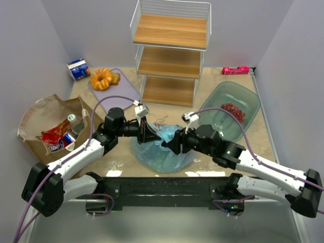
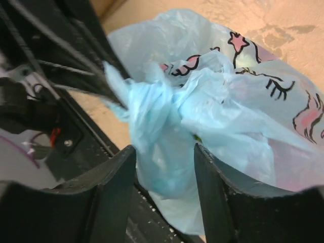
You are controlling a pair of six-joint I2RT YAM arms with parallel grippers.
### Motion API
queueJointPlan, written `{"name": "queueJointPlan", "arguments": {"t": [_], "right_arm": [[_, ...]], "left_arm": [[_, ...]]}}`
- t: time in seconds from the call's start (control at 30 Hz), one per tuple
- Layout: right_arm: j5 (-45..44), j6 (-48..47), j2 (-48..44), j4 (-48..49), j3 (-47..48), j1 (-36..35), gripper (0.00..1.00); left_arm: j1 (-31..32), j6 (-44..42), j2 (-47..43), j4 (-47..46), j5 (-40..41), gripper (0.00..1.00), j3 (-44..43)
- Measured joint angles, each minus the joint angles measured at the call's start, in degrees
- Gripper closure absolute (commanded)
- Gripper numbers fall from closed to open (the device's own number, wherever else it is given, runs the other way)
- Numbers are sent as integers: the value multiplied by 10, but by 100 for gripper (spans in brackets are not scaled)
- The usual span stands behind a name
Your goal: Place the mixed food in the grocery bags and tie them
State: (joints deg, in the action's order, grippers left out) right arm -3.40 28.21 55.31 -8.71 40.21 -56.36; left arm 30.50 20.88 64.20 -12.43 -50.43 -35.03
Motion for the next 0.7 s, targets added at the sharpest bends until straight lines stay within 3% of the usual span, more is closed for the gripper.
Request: {"name": "queueJointPlan", "arguments": {"t": [0.1,0.27,0.7], "right_arm": [[16,17,-56,-22,0,0,31],[34,67,-115,-49,1,0,29],[12,179,-79,-60,103,0,33]], "left_arm": [[0,-5,-5,5,10,100,0],[0,-7,-12,10,24,100,0],[41,-57,-21,63,90,100,-17]]}}
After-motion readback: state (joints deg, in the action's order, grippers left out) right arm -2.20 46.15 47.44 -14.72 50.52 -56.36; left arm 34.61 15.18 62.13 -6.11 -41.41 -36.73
